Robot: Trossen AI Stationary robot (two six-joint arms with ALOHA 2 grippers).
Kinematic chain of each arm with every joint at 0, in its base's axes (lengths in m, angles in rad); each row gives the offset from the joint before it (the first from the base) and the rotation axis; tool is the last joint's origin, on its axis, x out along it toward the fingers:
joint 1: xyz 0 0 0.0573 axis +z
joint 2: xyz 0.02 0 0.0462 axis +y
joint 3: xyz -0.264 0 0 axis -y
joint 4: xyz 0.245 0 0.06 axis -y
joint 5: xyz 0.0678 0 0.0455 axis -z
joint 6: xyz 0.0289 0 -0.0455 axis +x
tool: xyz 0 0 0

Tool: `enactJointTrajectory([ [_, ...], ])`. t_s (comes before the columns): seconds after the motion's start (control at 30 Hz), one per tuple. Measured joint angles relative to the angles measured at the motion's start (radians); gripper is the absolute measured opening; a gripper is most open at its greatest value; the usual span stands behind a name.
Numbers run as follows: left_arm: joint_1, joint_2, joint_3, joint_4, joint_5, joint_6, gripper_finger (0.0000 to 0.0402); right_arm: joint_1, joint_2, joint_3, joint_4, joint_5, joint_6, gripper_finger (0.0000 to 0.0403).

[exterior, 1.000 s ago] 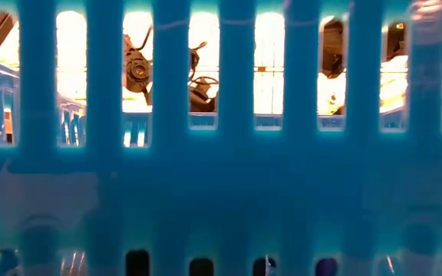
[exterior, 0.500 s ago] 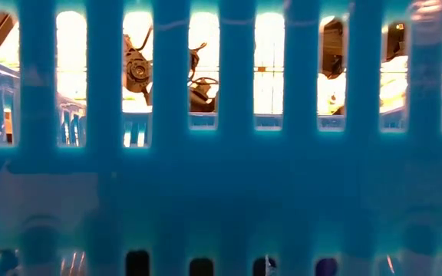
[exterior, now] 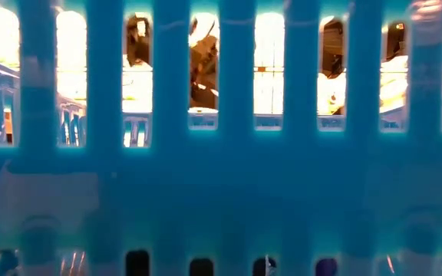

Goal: Pick & Place Office items
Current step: Put the purple charger adapter into the top blue bin

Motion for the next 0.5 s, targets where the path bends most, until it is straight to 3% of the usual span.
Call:
enactJointTrajectory([
  [0.27,-0.178,-0.066,0.0,-0.356,-0.231,0.207,0.023,0.0,0.0,0.0,0.006,0.0,0.0,0.0242],
  [0.5,-0.252,-0.007,0.0,-0.417,-0.349,0.243,0.023,0.0,0.0,0.0,0.009,-0.001,0.0,0.0242],
])
